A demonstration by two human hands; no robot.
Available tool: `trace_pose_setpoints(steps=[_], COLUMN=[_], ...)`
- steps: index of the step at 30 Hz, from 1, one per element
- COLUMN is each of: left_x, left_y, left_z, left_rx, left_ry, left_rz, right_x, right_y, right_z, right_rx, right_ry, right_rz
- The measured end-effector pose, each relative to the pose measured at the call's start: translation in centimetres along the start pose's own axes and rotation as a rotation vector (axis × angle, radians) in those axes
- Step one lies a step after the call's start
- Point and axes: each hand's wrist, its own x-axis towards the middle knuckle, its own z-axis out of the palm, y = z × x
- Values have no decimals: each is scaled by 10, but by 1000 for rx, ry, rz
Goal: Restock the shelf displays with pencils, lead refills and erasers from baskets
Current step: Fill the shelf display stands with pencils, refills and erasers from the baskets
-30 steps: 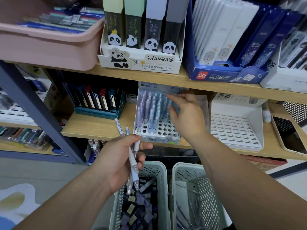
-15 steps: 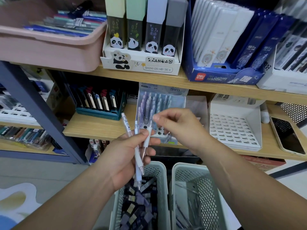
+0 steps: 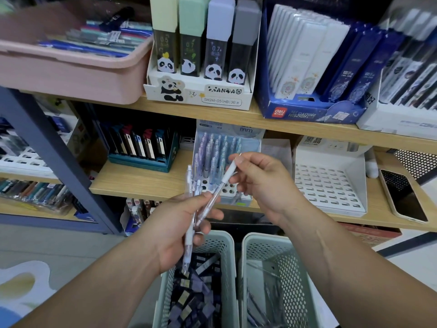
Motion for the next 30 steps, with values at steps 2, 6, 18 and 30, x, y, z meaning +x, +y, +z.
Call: trace_pose_setpoints(steps=[2, 6, 18, 30], left_x=[2, 8, 11, 4], left_y=[0, 2, 3, 8], left_z=[-3, -11, -15, -30], left_rx=[-36, -135, -90, -217], left_ry=[28, 134, 161, 56], left_rz=[1, 56, 190, 77], right_x=[2, 5, -8, -6], right_y=[-4, -12, 22, 8], right_z=[-1, -12, 13, 23], right_rx=[86, -9, -655, -565], right_ry=[43, -31, -426, -316], right_rz=[13, 74, -207, -186])
